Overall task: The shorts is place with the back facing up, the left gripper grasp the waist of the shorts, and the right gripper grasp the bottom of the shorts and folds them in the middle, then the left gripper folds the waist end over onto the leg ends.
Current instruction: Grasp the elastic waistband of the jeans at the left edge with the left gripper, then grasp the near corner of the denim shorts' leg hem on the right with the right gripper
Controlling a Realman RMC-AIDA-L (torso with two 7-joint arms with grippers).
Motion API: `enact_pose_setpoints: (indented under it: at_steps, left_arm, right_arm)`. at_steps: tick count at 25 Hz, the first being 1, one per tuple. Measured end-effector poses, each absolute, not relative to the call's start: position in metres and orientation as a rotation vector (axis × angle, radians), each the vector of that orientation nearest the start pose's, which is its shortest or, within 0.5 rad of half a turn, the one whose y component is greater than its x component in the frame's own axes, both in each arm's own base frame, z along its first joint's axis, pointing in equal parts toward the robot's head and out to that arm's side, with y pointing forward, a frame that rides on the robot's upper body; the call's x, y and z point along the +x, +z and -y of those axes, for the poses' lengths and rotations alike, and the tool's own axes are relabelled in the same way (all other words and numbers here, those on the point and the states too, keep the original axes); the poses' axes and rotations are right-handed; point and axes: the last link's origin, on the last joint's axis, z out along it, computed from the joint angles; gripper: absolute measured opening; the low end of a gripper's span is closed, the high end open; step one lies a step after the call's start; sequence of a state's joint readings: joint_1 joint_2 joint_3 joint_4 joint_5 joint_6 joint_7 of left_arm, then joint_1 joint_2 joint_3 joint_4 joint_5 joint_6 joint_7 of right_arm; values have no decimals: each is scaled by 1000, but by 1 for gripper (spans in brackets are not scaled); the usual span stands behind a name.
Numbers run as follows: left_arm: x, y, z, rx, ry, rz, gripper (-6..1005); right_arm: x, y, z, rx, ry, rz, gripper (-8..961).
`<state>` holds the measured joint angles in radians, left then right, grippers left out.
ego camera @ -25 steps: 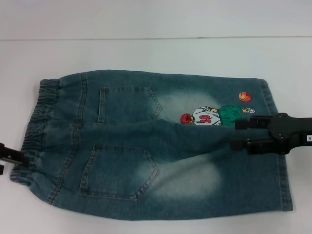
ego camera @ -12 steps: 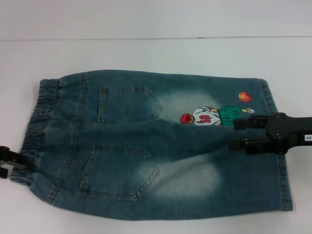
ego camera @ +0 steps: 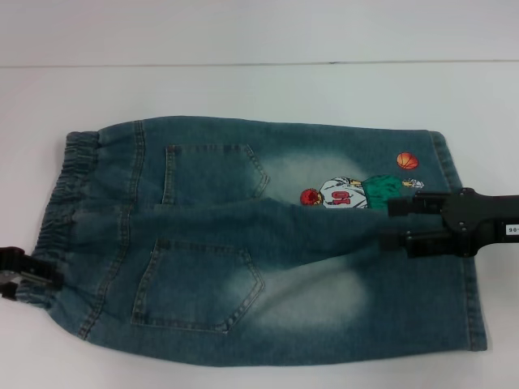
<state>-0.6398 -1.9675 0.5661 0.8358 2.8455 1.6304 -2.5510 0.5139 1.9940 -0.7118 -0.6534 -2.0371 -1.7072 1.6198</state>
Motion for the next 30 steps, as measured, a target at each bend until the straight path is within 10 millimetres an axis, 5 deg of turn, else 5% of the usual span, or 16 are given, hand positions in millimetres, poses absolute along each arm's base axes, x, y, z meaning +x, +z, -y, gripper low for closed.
enact_pose_setpoints:
  at_steps: [10, 26, 30]
  left_arm:
    - [-328, 72, -333, -2077, 249, 1916, 691]
    - [-326, 69, -335, -2087, 246, 1901, 49]
    - [-325, 69, -336, -2098, 234, 1891, 50]
  right_arm:
    - [274, 26, -314, -2817, 684, -940, 883]
    - [273, 28, -314, -2811, 688, -953, 883]
    - [271, 35, -319, -2786, 684, -1044, 884]
